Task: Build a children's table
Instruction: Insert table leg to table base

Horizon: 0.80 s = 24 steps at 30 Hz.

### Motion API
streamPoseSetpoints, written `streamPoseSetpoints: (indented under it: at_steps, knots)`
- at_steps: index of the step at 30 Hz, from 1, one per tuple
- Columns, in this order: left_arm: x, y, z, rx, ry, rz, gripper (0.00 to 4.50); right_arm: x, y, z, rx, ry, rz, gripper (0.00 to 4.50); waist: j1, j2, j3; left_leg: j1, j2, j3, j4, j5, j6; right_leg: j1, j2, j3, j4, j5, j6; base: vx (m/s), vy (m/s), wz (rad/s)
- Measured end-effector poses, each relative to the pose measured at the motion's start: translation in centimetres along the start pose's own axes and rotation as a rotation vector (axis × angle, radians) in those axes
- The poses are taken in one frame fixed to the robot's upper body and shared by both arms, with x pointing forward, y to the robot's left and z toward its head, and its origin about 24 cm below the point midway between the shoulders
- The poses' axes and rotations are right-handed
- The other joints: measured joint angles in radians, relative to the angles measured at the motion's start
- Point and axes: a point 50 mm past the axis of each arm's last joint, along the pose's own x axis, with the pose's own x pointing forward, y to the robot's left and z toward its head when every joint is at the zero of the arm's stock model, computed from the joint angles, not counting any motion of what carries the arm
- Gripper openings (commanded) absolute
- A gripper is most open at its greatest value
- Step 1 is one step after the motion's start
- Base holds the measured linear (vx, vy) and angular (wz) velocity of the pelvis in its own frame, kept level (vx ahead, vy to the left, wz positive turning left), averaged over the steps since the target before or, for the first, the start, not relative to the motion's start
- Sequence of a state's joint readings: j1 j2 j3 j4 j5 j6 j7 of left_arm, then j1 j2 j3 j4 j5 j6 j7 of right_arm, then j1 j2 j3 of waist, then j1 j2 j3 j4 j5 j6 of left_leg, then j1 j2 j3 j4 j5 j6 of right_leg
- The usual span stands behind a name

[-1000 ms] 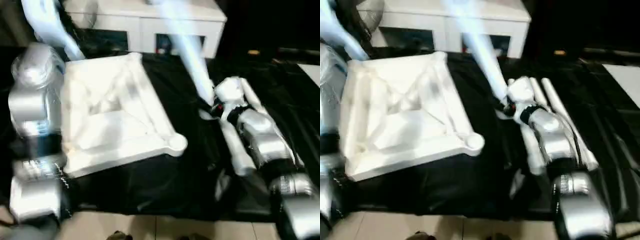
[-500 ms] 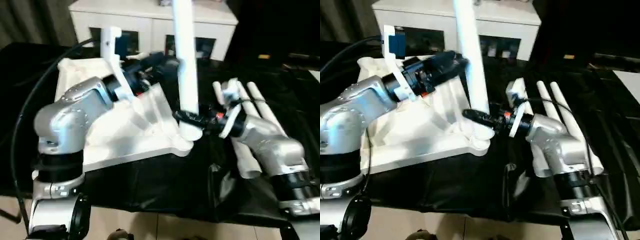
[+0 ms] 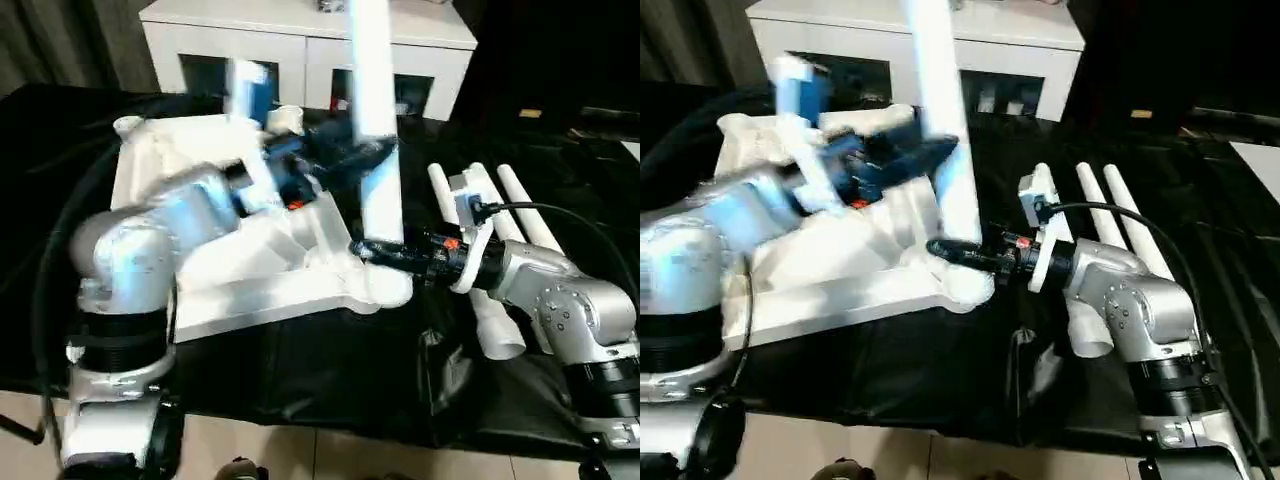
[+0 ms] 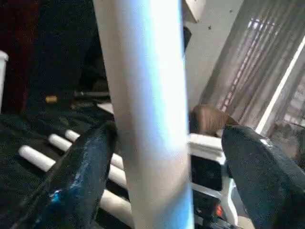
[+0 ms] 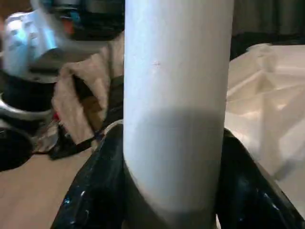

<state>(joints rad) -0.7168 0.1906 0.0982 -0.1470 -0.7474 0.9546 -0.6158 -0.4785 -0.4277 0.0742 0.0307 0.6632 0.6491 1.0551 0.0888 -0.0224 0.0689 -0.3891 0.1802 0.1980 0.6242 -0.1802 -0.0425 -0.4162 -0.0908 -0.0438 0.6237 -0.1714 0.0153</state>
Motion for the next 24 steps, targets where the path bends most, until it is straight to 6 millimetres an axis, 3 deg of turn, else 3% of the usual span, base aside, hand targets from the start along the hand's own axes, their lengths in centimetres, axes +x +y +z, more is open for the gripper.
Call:
streamPoseSetpoints:
  at_steps: [6,22,24]
  knots:
    - [0.5,0.3,-0.3,-0.019,0.007,0.019,4.18,0.0,0.2,-0.4,0.003,0.023,0.011,1.88,-0.001,0.0,0.0,0.0,0.0,0.0,0.0,0.0,0.0,0.0,0.0,0.0,-0.001,0.001,-0.002,0.0,0.0,0.0]
    - [0.4,0.8,0.6,-0.079,-0.05,0.045,2.92,0.0,0.1,-0.5,-0.008,0.052,0.001,1.88,-0.001,0.0,0.0,0.0,0.0,0.0,0.0,0.0,0.0,0.0,0.0,0.0,-0.001,0.0,0.0,0.0,0.0,0.0]
    - [0.3,0.8,0.5,-0.081,-0.043,0.049,2.59,0.0,0.1,-0.5,-0.009,0.054,-0.001,1.88,-0.001,0.0,0.0,0.0,0.0,0.0,0.0,0.0,0.0,0.0,0.0,0.0,-0.001,0.0,0.0,0.0,0.0,0.0]
